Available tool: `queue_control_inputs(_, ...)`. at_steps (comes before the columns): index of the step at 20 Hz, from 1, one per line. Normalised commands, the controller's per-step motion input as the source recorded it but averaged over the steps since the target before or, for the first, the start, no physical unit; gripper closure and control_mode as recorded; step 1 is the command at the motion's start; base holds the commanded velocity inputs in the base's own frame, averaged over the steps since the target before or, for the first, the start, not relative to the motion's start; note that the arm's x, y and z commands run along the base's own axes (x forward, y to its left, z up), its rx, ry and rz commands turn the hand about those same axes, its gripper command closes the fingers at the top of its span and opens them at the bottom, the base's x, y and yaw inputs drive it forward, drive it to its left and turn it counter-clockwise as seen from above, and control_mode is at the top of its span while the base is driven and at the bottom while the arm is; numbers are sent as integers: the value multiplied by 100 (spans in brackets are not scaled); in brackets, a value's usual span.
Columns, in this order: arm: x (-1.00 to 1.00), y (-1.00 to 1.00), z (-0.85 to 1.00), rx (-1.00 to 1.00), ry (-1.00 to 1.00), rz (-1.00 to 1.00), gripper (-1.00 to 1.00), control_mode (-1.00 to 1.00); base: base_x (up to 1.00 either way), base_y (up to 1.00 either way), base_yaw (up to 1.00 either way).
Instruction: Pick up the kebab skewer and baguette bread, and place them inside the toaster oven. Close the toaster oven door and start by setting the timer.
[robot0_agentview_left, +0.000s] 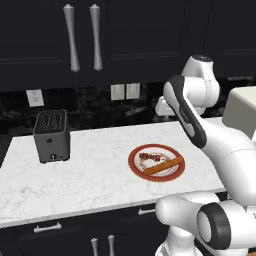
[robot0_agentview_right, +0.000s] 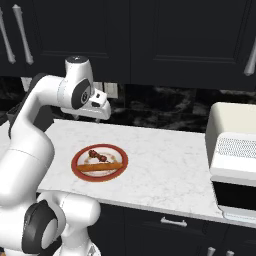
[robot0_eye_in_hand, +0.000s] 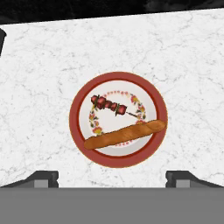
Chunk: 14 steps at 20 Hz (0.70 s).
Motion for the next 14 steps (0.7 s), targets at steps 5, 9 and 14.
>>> queue_control_inputs(5, 0, 0, 0, 0, 0, 0, -100, 100, -2, -40, -1)
queue_control_inputs(9, 0, 0, 0, 0, 0, 0, -100, 100, 0, -96, -2)
queue_control_inputs(14, 0, 0, 0, 0, 0, 0, -100, 100, 0, -78, -1)
